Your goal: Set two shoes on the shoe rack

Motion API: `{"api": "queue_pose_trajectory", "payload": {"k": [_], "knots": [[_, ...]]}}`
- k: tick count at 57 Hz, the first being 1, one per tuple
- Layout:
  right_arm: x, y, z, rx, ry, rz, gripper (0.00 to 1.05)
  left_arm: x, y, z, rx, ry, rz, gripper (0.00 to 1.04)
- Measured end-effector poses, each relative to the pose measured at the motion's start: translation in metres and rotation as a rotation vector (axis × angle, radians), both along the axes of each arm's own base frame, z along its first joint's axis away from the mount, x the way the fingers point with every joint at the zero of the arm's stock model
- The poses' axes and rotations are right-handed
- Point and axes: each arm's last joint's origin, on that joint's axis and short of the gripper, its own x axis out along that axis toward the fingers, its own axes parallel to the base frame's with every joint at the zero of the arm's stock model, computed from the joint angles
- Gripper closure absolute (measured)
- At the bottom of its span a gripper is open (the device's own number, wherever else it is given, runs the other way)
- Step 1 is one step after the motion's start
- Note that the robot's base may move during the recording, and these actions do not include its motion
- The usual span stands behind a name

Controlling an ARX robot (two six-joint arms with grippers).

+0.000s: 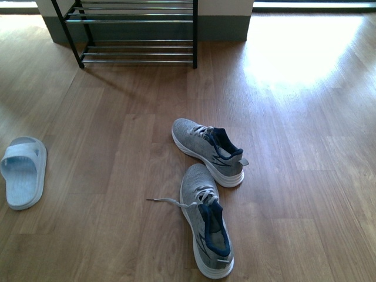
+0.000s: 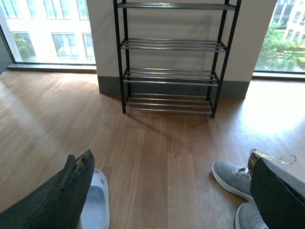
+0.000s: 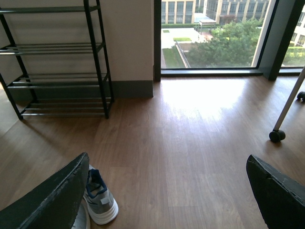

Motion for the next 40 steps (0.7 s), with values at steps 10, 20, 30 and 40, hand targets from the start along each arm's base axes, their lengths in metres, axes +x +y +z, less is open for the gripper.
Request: {"api": "queue_pose_trajectory", "payload": {"k": [10,20,30,40], "knots": [[0.0,0.0,0.0,0.0,0.0,0.001,0.09,0.0,0.0,0.0,0.0,0.0,0.001,0.09],[0.0,0.0,0.0,0.0,0.0,0.001,0.09,0.0,0.0,0.0,0.0,0.0,0.001,0.09],[0.0,0.0,0.0,0.0,0.0,0.001,0.09,0.0,0.0,-0.0001,0.0,0.0,0.001,0.09],[0.0,0.0,0.0,0.0,0.0,0.001,0.09,0.0,0.0,-0.0001,0.0,0.0,0.001,0.09]]}}
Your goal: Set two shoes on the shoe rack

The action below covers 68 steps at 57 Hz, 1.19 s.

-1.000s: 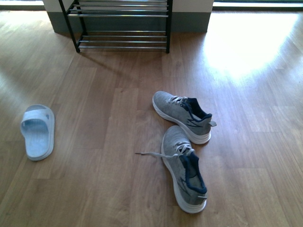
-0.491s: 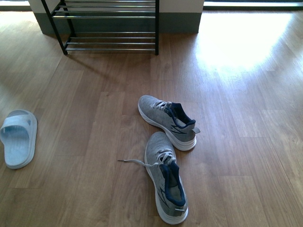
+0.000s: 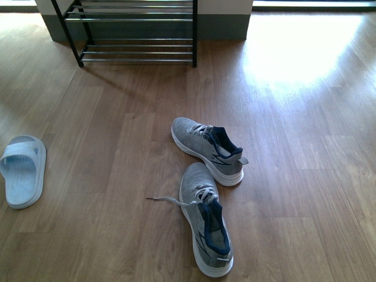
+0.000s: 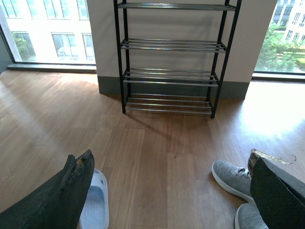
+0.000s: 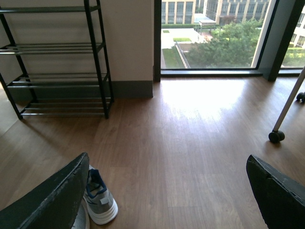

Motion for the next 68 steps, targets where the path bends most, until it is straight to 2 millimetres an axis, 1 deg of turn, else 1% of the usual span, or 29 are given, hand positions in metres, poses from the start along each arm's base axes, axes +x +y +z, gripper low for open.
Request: {"api": "queue_pose_trajectory", "payload": {"k": [13,14,16,17,18,19,21,23,24,26,27,28,29,31,32,34,35,37,39,41,45,50,55,63,68], "knots": [[0.0,0.0,0.0,0.0,0.0,0.0,0.09,0.0,0.0,0.0,0.0,0.0,0.001,0.09],[0.0,0.0,0.0,0.0,0.0,0.0,0.09,0.001,0.0,0.0,-0.016,0.005,0.034,0.09],[0.0,0.0,0.0,0.0,0.0,0.0,0.09,0.005,0.0,0.003,-0.07,-0.006,0.181,0.09],[0.0,0.0,0.0,0.0,0.0,-0.001,0.09,0.008,-0.001,0.005,-0.103,-0.009,0.224,0.09],[0.0,0.0,0.0,0.0,0.0,0.0,0.09,0.012,0.0,0.007,-0.14,-0.012,0.266,0.09],[0.0,0.0,0.0,0.0,0.0,0.001,0.09,0.021,0.002,0.012,-0.188,-0.008,0.301,0.09],[0.0,0.0,0.0,0.0,0.0,0.002,0.09,0.036,0.005,0.017,-0.247,0.009,0.298,0.09],[0.0,0.0,0.0,0.0,0.0,0.002,0.09,0.057,0.009,0.022,-0.301,0.035,0.29,0.09],[0.0,0.0,0.0,0.0,0.0,0.002,0.09,0.062,0.011,0.023,-0.315,0.044,0.292,0.09],[0.0,0.0,0.0,0.0,0.0,0.002,0.09,0.088,0.013,0.022,-0.341,0.108,0.273,0.09],[0.0,0.0,0.0,0.0,0.0,0.002,0.09,0.094,0.013,0.02,-0.345,0.131,0.261,0.09],[0.0,0.0,0.0,0.0,0.0,0.002,0.09,0.109,0.014,0.016,-0.362,0.19,0.24,0.09],[0.0,0.0,0.0,0.0,0.0,0.002,0.09,0.115,0.014,0.014,-0.369,0.222,0.233,0.09],[0.0,0.0,0.0,0.0,0.0,0.002,0.09,0.142,0.013,-0.002,-0.374,0.352,0.197,0.09],[0.0,0.0,0.0,0.0,0.0,0.002,0.09,0.148,0.012,-0.007,-0.377,0.388,0.183,0.09],[0.0,0.0,0.0,0.0,0.0,0.002,0.09,0.17,0.008,-0.028,-0.399,0.534,0.139,0.09],[0.0,0.0,0.0,0.0,0.0,0.002,0.09,0.175,0.006,-0.035,-0.398,0.572,0.136,0.09],[0.0,0.0,0.0,0.0,0.0,0.002,0.09,0.188,-0.001,-0.065,-0.403,0.711,0.108,0.09],[0.0,0.0,0.0,0.0,0.0,0.001,0.09,0.195,-0.009,-0.091,-0.437,0.843,0.063,0.09],[0.0,0.0,0.0,0.0,0.0,0.002,0.09,0.198,-0.019,-0.111,-0.455,0.94,0.021,0.09],[0.0,0.0,0.0,0.0,0.0,0.002,0.09,0.204,-0.032,-0.127,-0.478,1.03,-0.042,0.09],[0.0,0.0,0.0,0.0,0.0,0.002,0.09,0.216,-0.047,-0.137,-0.466,1.089,-0.086,0.09],[0.0,0.0,0.0,0.0,0.0,0.002,0.09,0.228,-0.056,-0.146,-0.444,1.145,-0.121,0.09],[0.0,0.0,0.0,0.0,0.0,0.002,0.09,0.243,-0.07,-0.168,-0.4,1.263,-0.201,0.09],[0.0,0.0,0.0,0.0,0.0,0.002,0.09,0.256,-0.081,-0.179,-0.387,1.319,-0.282,0.09]]}}
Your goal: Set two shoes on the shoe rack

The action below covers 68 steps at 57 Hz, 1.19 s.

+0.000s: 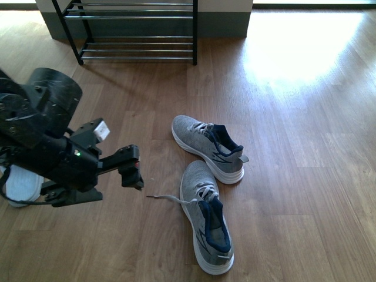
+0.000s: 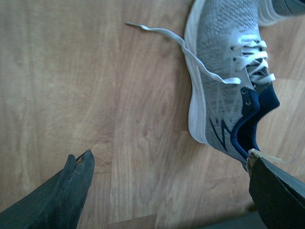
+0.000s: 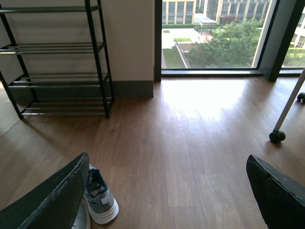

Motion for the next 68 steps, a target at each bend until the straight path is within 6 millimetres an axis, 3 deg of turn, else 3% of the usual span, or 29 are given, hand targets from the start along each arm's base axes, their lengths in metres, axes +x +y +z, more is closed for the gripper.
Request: {"api": "queue_pose_trajectory", "payload": {"k": [11,17,26,38,46,60,68], "knots": [[0.0,0.0,0.0,0.0,0.0,0.0,0.09,0.041,-0.03,-0.011,-0.142,0.016,-0.109,0.09],[0.0,0.0,0.0,0.0,0.0,0.0,0.09,0.05,-0.044,-0.02,-0.154,0.063,-0.141,0.09],[0.0,0.0,0.0,0.0,0.0,0.0,0.09,0.046,-0.051,-0.03,-0.13,0.102,-0.161,0.09],[0.0,0.0,0.0,0.0,0.0,0.0,0.09,0.044,-0.028,-0.023,-0.051,0.064,-0.131,0.09],[0.0,0.0,0.0,0.0,0.0,0.0,0.09,0.046,-0.024,-0.02,-0.045,0.053,-0.124,0.09],[0.0,0.0,0.0,0.0,0.0,0.0,0.09,0.044,-0.03,-0.022,-0.025,0.006,-0.104,0.09],[0.0,0.0,0.0,0.0,0.0,0.0,0.09,0.049,-0.051,-0.027,-0.089,-0.023,-0.06,0.09]]}}
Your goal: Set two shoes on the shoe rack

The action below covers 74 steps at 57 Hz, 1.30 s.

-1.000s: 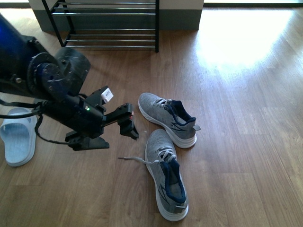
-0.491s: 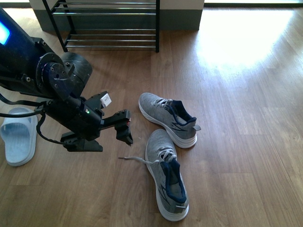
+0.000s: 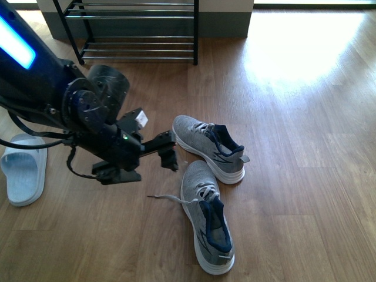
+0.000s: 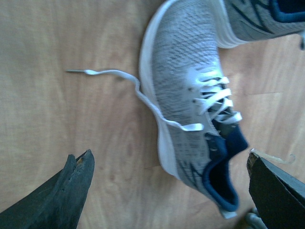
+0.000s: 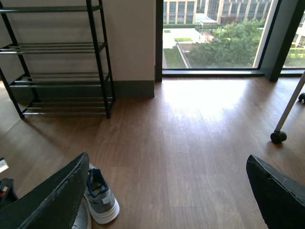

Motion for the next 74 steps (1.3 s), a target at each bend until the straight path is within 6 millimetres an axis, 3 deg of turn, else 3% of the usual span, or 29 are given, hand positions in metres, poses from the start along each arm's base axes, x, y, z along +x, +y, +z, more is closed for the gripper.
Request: {"api": "queue_pose_trajectory", "payload": {"k": [9,18,36,74], "knots": [[0.0,0.0,0.0,0.0,0.0,0.0,0.09,0.0,-0.034,-0.011,-0.063,0.073,-0.036,0.09],[0.0,0.0,0.0,0.0,0.0,0.0,0.09,-0.003,-0.05,-0.016,-0.101,0.162,-0.044,0.09],[0.0,0.0,0.0,0.0,0.0,0.0,0.09,-0.015,-0.055,-0.06,-0.007,0.317,-0.05,0.09],[0.0,0.0,0.0,0.0,0.0,0.0,0.09,0.006,-0.064,-0.093,0.002,0.363,-0.09,0.09]]}}
